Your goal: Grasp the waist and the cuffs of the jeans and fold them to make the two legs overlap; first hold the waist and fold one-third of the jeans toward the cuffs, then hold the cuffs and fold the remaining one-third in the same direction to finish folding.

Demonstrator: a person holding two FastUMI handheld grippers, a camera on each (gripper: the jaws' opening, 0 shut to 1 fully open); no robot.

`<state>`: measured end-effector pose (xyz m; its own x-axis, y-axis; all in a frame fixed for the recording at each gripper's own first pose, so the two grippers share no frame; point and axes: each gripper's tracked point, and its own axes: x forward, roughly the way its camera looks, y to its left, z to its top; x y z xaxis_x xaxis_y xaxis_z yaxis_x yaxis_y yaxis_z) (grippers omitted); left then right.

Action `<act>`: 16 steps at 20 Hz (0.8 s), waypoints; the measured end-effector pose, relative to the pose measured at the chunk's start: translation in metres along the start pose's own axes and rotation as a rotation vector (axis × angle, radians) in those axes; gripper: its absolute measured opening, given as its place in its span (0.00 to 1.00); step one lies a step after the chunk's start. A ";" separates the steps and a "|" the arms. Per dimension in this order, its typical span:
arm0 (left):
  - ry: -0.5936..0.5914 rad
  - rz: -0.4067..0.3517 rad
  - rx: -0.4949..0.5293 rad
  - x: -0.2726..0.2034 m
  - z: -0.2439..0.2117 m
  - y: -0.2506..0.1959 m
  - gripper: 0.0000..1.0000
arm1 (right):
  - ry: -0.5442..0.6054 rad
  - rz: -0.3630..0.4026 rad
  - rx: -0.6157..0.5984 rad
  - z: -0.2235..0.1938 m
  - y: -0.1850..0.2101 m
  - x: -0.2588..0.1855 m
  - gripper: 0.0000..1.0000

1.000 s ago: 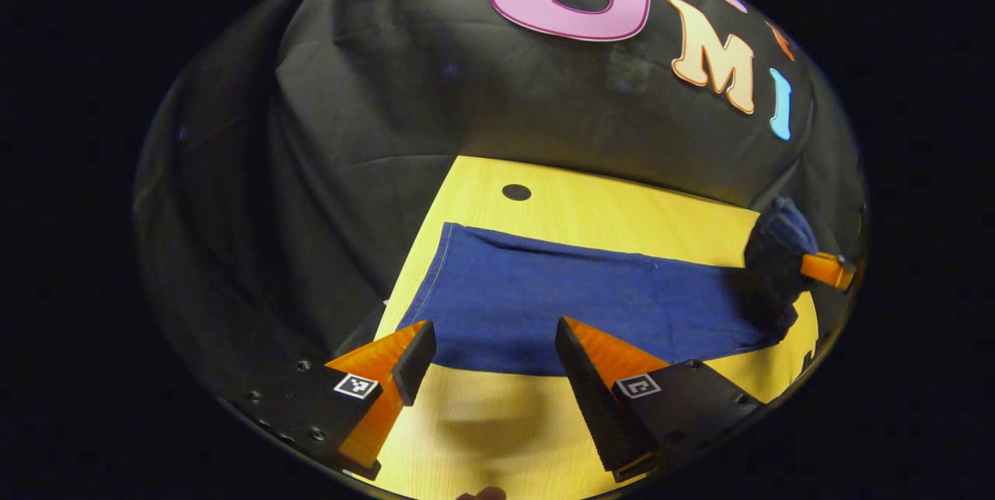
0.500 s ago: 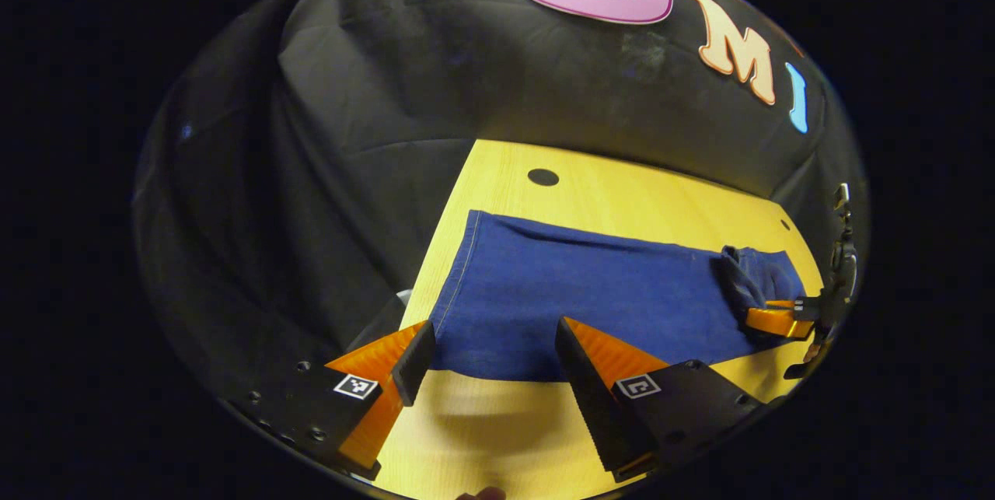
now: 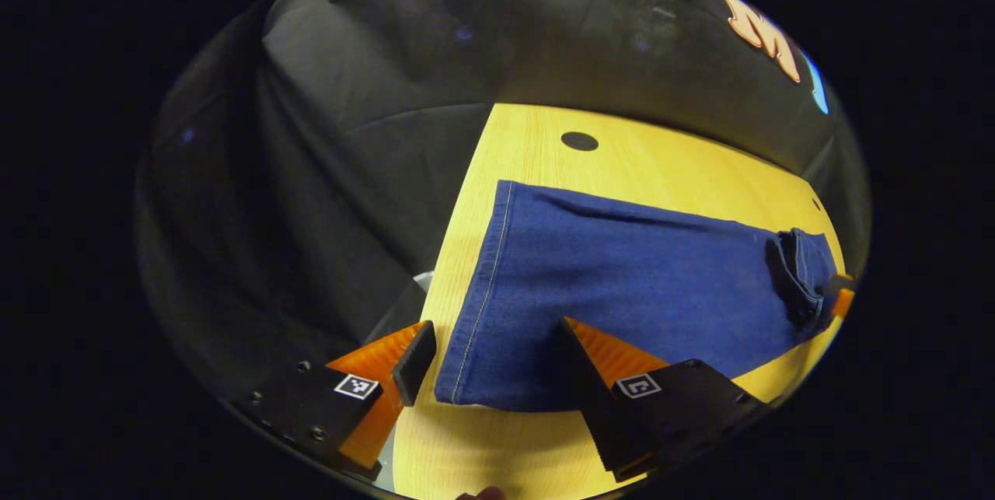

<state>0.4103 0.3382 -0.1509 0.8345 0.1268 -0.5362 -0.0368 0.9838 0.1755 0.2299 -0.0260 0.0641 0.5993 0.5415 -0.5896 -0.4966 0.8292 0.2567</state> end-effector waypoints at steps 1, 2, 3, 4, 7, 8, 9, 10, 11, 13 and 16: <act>0.012 0.000 0.002 0.004 -0.001 -0.001 0.95 | -0.020 -0.019 -0.001 0.009 -0.006 -0.010 0.94; 0.023 -0.002 0.005 0.005 -0.003 -0.003 0.95 | -0.041 -0.049 -0.003 0.017 -0.013 -0.021 0.98; 0.022 -0.006 0.004 0.004 -0.003 -0.002 0.95 | -0.059 -0.079 -0.001 0.024 -0.025 -0.032 0.98; 0.015 -0.011 0.004 0.007 -0.001 -0.001 0.96 | -0.076 -0.110 0.006 0.029 -0.039 -0.046 0.98; 0.019 -0.035 -0.023 0.001 -0.009 0.003 0.94 | -0.115 -0.187 0.057 0.042 -0.070 -0.078 0.98; 0.014 -0.037 -0.022 0.000 -0.009 0.006 0.93 | -0.125 -0.213 0.081 0.042 -0.080 -0.086 0.98; 0.014 -0.045 -0.017 0.002 -0.012 0.008 0.92 | -0.131 -0.235 0.110 0.041 -0.090 -0.094 0.98; 0.009 -0.049 -0.013 0.002 -0.015 0.007 0.90 | -0.139 -0.254 0.142 0.039 -0.099 -0.103 0.94; -0.001 -0.054 -0.001 0.000 -0.016 0.013 0.85 | -0.147 -0.272 0.171 0.038 -0.107 -0.109 0.99; -0.014 -0.077 -0.020 0.002 -0.017 0.023 0.75 | -0.165 -0.297 0.214 0.036 -0.120 -0.123 0.98; -0.063 -0.119 -0.113 -0.002 -0.013 0.049 0.29 | -0.170 -0.334 0.229 0.030 -0.132 -0.135 0.98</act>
<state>0.3993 0.3875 -0.1520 0.8692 0.0035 -0.4944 0.0060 0.9998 0.0178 0.2336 -0.2042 0.1325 0.8077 0.2376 -0.5397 -0.1173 0.9617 0.2477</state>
